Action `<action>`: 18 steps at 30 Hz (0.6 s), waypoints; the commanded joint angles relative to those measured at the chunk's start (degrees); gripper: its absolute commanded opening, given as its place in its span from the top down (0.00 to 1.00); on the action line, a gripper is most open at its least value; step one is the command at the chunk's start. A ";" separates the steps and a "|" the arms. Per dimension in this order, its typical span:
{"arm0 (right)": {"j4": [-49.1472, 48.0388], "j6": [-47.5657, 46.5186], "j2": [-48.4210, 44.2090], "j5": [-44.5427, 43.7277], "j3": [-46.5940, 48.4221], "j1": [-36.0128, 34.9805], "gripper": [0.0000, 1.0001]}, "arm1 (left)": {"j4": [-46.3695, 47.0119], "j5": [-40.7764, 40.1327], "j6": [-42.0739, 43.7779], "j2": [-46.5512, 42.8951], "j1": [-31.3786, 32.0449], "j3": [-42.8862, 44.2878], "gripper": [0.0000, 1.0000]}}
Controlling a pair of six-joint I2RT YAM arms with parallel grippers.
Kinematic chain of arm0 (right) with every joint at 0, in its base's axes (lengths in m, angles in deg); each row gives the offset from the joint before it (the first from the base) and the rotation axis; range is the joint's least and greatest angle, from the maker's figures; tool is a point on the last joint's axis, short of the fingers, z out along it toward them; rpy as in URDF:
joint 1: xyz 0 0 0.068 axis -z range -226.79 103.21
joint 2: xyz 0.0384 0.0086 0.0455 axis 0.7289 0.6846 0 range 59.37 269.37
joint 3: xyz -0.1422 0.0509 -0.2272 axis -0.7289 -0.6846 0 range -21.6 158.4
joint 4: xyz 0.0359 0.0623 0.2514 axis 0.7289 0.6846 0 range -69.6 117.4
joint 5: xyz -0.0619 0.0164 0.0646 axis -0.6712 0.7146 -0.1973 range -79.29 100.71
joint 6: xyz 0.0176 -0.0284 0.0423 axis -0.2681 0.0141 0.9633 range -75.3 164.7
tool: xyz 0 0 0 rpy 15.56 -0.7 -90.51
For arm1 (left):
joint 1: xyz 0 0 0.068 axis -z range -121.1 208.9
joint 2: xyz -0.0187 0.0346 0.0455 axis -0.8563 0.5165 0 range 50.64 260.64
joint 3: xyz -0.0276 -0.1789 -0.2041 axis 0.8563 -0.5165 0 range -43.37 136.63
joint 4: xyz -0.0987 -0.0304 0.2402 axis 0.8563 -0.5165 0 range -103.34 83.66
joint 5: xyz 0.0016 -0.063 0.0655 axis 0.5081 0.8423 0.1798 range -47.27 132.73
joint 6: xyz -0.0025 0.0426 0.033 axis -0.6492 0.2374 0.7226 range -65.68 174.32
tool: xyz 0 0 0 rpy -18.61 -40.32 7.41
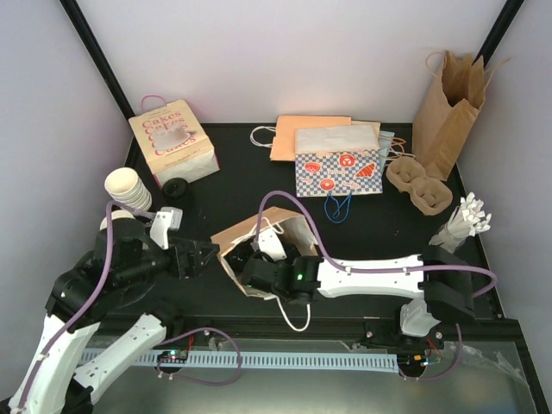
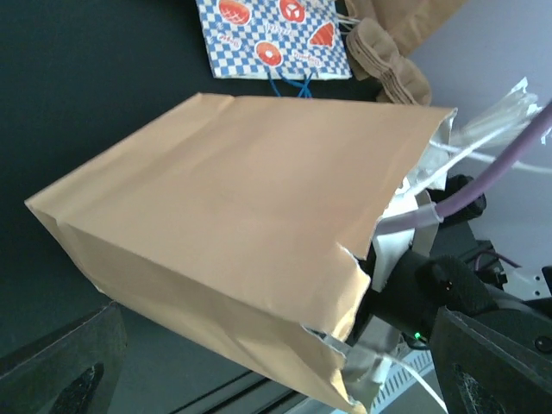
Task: Pack the takeout coffee
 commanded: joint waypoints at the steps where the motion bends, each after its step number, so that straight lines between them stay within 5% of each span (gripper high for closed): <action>1: -1.31 -1.02 4.99 1.14 3.84 0.39 0.34 | -6.18 -0.24 -2.40 -1.57 0.27 0.35 0.01; 9: -4.21 -1.83 8.05 1.47 4.85 2.13 0.34 | -10.32 -4.01 -3.79 -1.49 0.34 0.18 0.01; 18: -4.15 -2.75 9.55 0.78 6.25 2.34 0.34 | -2.02 1.26 -6.47 -2.11 1.00 -7.62 0.01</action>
